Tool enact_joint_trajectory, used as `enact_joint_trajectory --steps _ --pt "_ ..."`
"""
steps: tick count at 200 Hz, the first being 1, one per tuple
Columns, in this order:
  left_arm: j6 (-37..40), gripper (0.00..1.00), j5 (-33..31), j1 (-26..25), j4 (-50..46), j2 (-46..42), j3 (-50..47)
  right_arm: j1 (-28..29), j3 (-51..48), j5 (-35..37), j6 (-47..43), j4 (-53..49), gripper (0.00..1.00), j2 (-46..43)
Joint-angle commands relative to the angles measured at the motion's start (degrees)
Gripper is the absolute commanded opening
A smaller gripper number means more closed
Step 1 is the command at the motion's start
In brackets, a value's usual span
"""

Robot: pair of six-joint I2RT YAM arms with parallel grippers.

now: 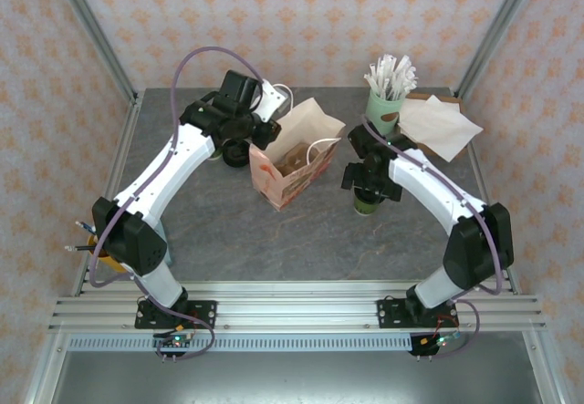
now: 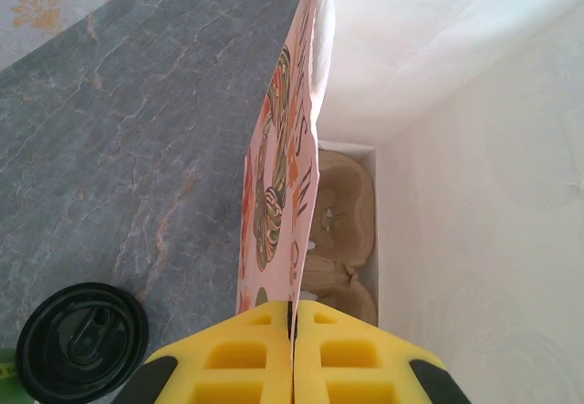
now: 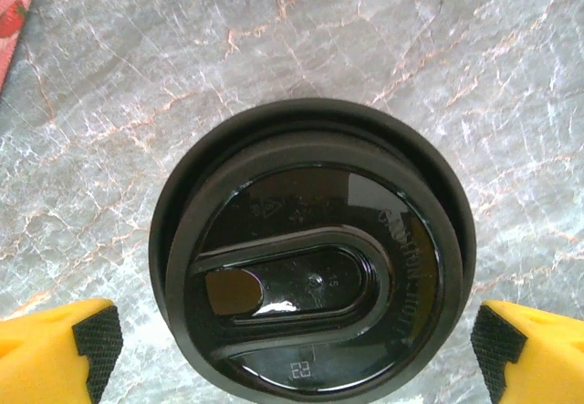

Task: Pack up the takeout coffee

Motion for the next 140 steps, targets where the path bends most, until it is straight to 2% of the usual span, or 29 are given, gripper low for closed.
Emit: enact_joint_trajectory --steps 1,59,78,105,140 --pt "-1.0 0.0 -0.1 0.6 -0.2 -3.4 -1.3 -0.6 2.4 -2.4 2.1 -6.7 1.0 3.3" --pt "-0.6 0.0 -1.1 0.7 -0.4 -5.2 -3.4 -2.1 7.5 -0.2 1.3 -12.3 1.0 6.9" --pt "-0.5 0.0 -1.3 0.7 -0.5 -5.3 -3.5 -3.9 7.5 -2.9 -0.1 -10.3 1.0 7.0" --pt "-0.1 0.0 -1.9 0.7 -0.6 -5.2 -3.0 -6.6 8.7 -11.5 -3.1 -8.2 1.0 8.7" --pt "0.2 0.0 -2.6 0.7 -0.7 -5.2 -2.9 -7.2 10.0 -10.6 -5.7 -8.1 1.0 10.4"
